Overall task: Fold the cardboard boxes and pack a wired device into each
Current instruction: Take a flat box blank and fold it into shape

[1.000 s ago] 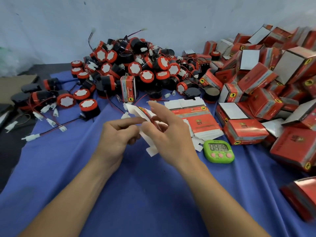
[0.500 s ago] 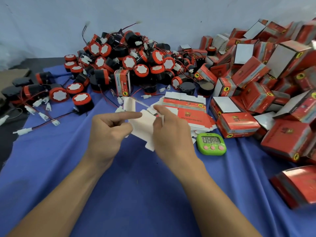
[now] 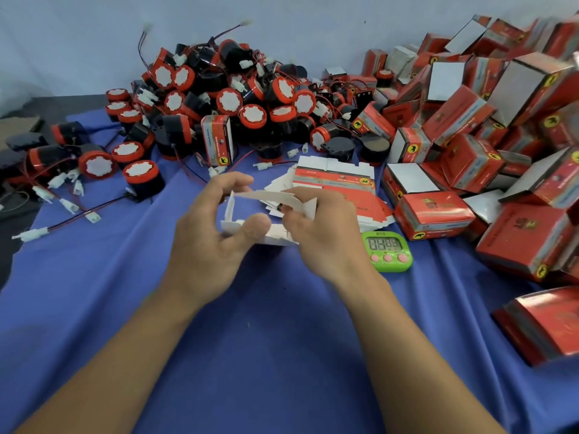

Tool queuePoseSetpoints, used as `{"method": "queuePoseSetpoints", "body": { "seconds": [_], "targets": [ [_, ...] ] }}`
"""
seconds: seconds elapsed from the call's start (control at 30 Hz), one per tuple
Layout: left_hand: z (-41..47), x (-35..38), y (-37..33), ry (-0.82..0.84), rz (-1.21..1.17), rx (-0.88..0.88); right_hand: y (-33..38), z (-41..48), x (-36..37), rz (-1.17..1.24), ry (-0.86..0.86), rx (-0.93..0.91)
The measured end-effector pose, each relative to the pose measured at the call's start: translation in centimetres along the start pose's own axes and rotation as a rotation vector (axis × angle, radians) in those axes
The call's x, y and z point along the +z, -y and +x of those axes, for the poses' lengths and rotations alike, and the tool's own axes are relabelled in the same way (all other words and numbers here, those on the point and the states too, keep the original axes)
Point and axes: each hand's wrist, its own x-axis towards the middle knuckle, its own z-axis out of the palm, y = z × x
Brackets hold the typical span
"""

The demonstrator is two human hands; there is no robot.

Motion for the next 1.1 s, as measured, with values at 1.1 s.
{"method": "queuePoseSetpoints", "body": {
  "seconds": [1.1],
  "targets": [
    [0.3,1.7,0.2,-0.109,-0.138,-0.312,-1.2,0.5,2.1,0.517,0.191,0.043]
  ]
}}
